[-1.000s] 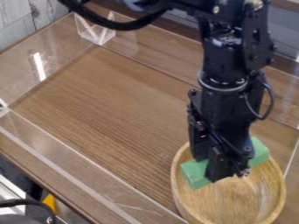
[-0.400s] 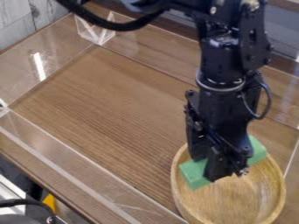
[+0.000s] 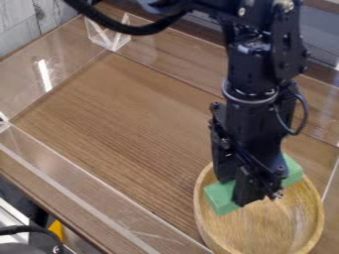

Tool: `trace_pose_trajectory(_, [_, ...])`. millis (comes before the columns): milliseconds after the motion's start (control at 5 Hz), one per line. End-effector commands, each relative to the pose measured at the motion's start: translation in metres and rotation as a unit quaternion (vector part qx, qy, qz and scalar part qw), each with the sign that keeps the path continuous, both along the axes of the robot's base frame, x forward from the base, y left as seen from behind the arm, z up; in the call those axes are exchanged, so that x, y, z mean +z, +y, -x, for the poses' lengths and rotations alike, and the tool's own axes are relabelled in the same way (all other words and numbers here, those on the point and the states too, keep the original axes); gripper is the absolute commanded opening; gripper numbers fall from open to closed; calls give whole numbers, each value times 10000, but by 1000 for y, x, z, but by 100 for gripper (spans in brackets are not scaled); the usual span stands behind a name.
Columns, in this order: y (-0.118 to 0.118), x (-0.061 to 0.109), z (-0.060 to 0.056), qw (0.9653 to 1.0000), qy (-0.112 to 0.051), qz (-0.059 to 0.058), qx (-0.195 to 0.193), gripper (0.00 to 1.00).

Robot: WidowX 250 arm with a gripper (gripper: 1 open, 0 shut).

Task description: Put the green block in the brown bowl

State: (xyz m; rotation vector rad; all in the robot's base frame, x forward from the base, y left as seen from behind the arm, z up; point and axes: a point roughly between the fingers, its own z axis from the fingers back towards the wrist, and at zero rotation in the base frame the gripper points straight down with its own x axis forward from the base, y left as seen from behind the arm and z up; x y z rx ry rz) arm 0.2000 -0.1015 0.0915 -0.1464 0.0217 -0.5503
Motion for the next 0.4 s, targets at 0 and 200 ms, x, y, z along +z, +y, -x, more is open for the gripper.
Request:
trace_pose_trajectory(0, [1,6,-4,9999,-127,57,79,0])
trace_pose_trajectory(200, [1,6,-4,9998,-117,64,111,0])
